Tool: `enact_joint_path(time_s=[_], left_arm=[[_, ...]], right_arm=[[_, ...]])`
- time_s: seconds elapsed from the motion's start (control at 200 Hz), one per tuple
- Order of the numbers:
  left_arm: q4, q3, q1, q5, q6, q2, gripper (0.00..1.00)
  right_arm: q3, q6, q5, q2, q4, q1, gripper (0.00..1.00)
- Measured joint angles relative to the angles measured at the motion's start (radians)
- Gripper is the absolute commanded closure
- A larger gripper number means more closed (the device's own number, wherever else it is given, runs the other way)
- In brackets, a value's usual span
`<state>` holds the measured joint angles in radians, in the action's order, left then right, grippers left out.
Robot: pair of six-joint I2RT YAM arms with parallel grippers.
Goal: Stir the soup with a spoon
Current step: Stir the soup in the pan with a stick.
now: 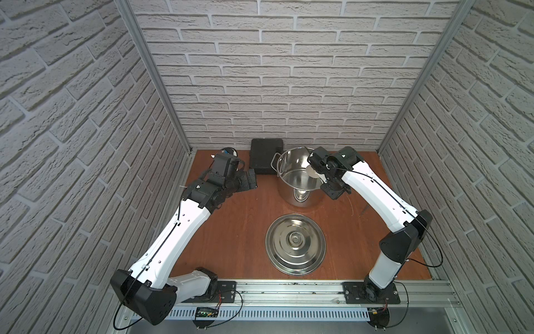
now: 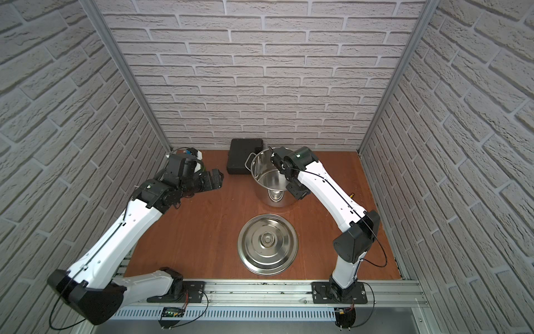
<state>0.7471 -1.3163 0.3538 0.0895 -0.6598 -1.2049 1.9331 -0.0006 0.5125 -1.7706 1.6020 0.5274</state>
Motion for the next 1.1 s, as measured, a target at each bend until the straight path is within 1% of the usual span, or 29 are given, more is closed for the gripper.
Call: enact_joint_path(time_s=[0.095, 0.28, 0.395, 0.515, 0.655, 0.805, 0.925, 1.1], left_arm=[[0.000, 0.000, 0.000, 0.000, 0.000, 0.000, 0.02], [0.001, 0.000, 0.002, -0.002, 0.000, 0.001, 0.02], [0.001, 0.007, 0.003, 0.000, 0.000, 0.007, 0.02], [0.005, 0.023, 0.004, 0.002, 0.000, 0.023, 0.02], [0.008, 0.040, 0.004, 0.005, 0.000, 0.043, 0.02], [0.007, 0.056, 0.004, 0.005, -0.007, 0.046, 0.02], [0.002, 0.058, 0.004, 0.003, -0.015, 0.044, 0.02], [-0.018, 0.058, 0.005, -0.001, -0.019, 0.024, 0.02]], right_arm=[[0.066, -0.007, 0.011, -0.048, 0.002, -0.019, 0.98], [0.288, -0.007, -0.008, -0.216, -0.011, -0.018, 0.98], [0.320, -0.008, -0.027, -0.283, -0.021, 0.008, 0.98], [0.320, -0.008, -0.051, -0.313, -0.018, 0.053, 0.98], [0.306, -0.007, -0.063, -0.308, -0.011, 0.106, 0.98], [0.240, 0.005, -0.069, -0.278, 0.002, 0.138, 0.98], [0.172, 0.016, -0.063, -0.210, 0.016, 0.134, 0.98], [0.069, 0.023, -0.032, -0.066, 0.023, 0.127, 0.98]])
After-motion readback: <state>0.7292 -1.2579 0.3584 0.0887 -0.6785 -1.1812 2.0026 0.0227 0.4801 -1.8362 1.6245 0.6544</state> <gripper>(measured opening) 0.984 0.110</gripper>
